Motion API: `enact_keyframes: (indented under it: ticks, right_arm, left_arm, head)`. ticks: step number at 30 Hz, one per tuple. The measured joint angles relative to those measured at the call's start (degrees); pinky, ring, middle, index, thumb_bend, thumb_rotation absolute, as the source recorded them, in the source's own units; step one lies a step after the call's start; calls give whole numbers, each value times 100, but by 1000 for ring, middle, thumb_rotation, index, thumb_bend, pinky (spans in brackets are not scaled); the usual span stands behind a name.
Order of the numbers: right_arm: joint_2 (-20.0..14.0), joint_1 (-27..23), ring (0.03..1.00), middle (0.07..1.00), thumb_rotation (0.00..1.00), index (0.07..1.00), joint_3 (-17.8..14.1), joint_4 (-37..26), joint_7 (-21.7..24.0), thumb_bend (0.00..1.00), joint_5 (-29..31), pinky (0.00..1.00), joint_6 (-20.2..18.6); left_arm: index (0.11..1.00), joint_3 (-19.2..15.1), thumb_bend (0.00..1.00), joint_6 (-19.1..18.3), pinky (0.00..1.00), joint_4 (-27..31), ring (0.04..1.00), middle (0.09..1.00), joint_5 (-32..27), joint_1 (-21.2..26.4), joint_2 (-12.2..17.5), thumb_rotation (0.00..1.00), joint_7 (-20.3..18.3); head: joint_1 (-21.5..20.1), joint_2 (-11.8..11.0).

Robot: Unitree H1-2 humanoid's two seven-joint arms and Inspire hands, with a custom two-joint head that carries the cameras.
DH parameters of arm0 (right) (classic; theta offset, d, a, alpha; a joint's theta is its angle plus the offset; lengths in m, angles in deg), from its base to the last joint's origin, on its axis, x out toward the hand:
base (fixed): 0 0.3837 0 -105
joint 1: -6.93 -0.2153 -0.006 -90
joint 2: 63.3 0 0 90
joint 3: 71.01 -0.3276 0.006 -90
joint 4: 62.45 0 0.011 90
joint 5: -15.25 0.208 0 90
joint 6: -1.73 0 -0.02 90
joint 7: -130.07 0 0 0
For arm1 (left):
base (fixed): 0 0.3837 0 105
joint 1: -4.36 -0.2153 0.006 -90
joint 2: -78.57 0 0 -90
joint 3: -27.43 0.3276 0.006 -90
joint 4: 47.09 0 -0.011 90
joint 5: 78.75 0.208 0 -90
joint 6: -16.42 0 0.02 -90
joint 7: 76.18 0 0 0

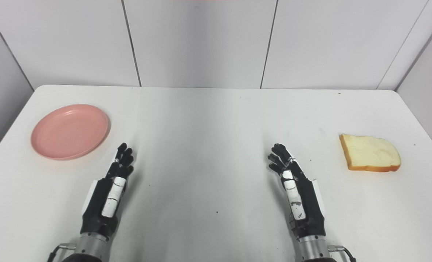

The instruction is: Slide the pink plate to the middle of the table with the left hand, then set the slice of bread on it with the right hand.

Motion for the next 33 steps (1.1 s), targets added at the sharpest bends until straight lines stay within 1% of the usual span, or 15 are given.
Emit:
enact_keyframes:
  ticks: [2,3,4,6,7,12,13,15,17,18,21,23,26,30,33]
  right_arm:
    - [-11,-26,866,878,898,854,0,76,45,757,31,866,175]
    - [-17,-42,866,878,898,853,0,114,55,756,35,864,249]
    - [-21,-58,865,877,894,851,0,147,62,750,41,860,322]
    - [-25,-78,867,877,891,852,0,204,100,745,67,858,456]
    - [-25,-80,869,878,891,853,1,217,127,744,92,859,501]
    - [-25,-82,865,875,892,851,2,226,161,748,180,852,581]
    - [-25,-85,864,874,891,852,2,232,162,745,189,850,590]
    - [-25,-94,863,870,890,849,2,244,163,740,195,847,610]
    - [-24,-98,863,866,885,845,6,261,165,734,209,851,686]
    - [-24,-101,862,865,884,844,7,273,165,733,222,851,731]
    - [-25,-105,868,868,884,849,7,298,165,745,249,857,812]
    - [-25,-110,876,874,883,855,7,314,164,739,250,866,830]
    - [-25,-114,883,881,884,859,7,327,164,739,252,873,846]
    - [-25,-115,884,883,892,862,7,329,163,730,252,879,847]
    - [-25,-115,887,883,898,865,7,329,163,716,252,885,847]
  left_arm:
    - [1000,7,746,106,1000,-78,1000,1000,17,0,-24,868,10]
    - [1000,13,745,193,1000,-146,1000,1000,47,0,-32,869,21]
    - [1000,12,742,246,1000,-186,1000,1000,56,3,-40,871,34]
    - [1000,12,729,284,1000,-230,1000,1000,58,17,-43,868,45]
    - [1000,12,723,293,1000,-239,1000,1000,58,20,-43,865,45]
    - [996,12,691,414,1000,-311,1000,1000,66,61,-64,853,48]
    - [994,12,684,431,1000,-334,1000,1000,85,77,-73,848,50]
    - [993,13,662,465,1000,-375,1000,1000,90,113,-80,851,55]
    - [989,13,653,506,1000,-409,1000,1000,95,136,-81,851,80]
    - [988,13,651,527,1000,-420,1000,1000,99,145,-81,851,95]
    - [987,17,653,621,1000,-465,1000,1000,113,159,-83,851,115]
    - [990,21,649,645,1000,-485,1000,1000,118,167,-83,862,124]
    - [986,36,657,684,1000,-516,1000,1000,218,182,-85,862,158]
    - [988,52,651,822,998,-546,1000,1000,301,192,-87,852,196]
    - [996,46,651,855,1000,-545,1000,1000,295,192,-92,842,205]
  head:
    - [0,-1]
    - [53,-149]
    - [53,-151]
    - [184,-404]
    - [185,-406]
    - [299,-747]
    - [308,-766]
    - [387,-1011]
    - [387,-1012]
    - [422,-1099]
    - [466,-1188]
    - [527,-1345]
    - [589,-1425]
    - [633,-1478]
    - [616,-1426]
